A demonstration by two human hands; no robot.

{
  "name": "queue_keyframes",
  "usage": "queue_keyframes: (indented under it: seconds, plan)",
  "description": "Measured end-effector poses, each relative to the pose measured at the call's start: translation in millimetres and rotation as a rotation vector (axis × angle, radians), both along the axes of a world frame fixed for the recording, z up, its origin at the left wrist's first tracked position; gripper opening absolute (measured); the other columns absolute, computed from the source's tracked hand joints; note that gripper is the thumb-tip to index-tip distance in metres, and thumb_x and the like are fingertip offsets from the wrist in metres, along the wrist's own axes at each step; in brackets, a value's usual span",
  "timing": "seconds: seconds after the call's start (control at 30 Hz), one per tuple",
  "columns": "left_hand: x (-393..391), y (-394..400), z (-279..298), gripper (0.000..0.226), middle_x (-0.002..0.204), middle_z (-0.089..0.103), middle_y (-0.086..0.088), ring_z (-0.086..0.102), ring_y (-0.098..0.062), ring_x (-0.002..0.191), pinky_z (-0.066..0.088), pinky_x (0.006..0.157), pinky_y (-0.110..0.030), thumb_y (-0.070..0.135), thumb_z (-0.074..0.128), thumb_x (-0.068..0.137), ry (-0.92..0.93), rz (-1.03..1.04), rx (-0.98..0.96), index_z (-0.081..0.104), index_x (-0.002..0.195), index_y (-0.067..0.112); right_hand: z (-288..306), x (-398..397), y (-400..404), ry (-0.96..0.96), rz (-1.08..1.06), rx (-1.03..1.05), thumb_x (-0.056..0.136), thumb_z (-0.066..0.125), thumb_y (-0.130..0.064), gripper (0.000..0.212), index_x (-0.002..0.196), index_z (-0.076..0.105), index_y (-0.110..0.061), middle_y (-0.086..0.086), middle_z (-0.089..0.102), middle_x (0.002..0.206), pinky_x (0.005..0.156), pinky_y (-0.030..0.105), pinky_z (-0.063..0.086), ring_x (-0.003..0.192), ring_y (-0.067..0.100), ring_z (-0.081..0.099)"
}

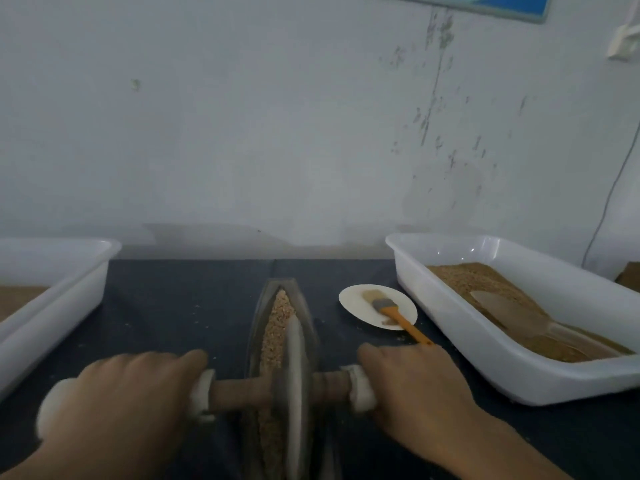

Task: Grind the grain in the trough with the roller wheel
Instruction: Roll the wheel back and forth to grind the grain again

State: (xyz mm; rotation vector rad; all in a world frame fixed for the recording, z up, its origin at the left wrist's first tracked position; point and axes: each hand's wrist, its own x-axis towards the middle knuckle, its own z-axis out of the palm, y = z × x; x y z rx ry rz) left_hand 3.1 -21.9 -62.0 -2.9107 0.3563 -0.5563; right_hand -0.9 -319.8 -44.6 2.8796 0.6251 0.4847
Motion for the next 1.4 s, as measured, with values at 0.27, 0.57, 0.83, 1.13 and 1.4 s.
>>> queue_keyframes:
  seconds: [0.27, 0.57, 0.83, 1.13, 1.4]
  plan:
    - [83, -17, 9, 0.014, 0.072, 0.046, 0.012, 0.045, -0.013, 0.067, 0.036, 0.062, -0.030, 0.047, 0.056, 0.083, -0.020, 0.177, -0.092, 0.047, 0.085, 0.036, -14, 103, 18, -0.146, -0.112, 0.057, 0.082, 0.066, -0.030, 0.026, 0.091, 0.043, -0.023, -0.001, 0.063, 0.083, 0.055, 0.031, 0.033, 0.064, 0.017, 0.048]
    - [0, -1, 1, 0.029, 0.075, 0.048, 0.017, 0.045, -0.005, 0.070, 0.035, 0.066, -0.026, 0.069, 0.046, 0.075, 0.153, 0.101, -0.119, 0.038, 0.084, 0.042, 0, 7, 7, -0.195, 0.075, -0.013, 0.032, 0.087, -0.034, 0.050, 0.068, 0.054, -0.026, -0.005, 0.055, 0.054, 0.042, 0.023, 0.022, 0.043, 0.010, 0.049]
    - [5, -7, 7, 0.034, 0.081, 0.049, 0.017, 0.056, -0.006, 0.086, 0.036, 0.070, -0.028, 0.068, 0.045, 0.074, 0.180, 0.148, -0.123, 0.039, 0.092, 0.040, -4, 20, 7, -0.029, -0.008, -0.011, 0.073, 0.071, -0.035, 0.031, 0.087, 0.043, -0.029, -0.006, 0.063, 0.082, 0.051, 0.026, 0.032, 0.065, 0.012, 0.052]
    - [69, -16, 14, 0.019, 0.072, 0.047, 0.013, 0.045, -0.009, 0.065, 0.033, 0.059, -0.028, 0.051, 0.055, 0.081, -0.041, 0.143, -0.011, 0.043, 0.085, 0.037, -12, 83, 15, -0.032, -0.132, 0.104, 0.085, 0.062, -0.032, 0.022, 0.099, 0.049, -0.023, -0.001, 0.065, 0.089, 0.071, 0.038, 0.049, 0.078, 0.019, 0.059]
    - [-4, 4, 13, 0.035, 0.088, 0.053, 0.023, 0.053, 0.000, 0.087, 0.040, 0.079, -0.027, 0.072, 0.045, 0.068, 0.287, 0.089, -0.168, 0.038, 0.094, 0.049, 0, -9, 3, 0.160, -0.006, 0.018, 0.083, 0.062, -0.035, 0.030, 0.105, 0.042, -0.029, -0.004, 0.058, 0.102, 0.074, 0.032, 0.042, 0.087, 0.017, 0.056]
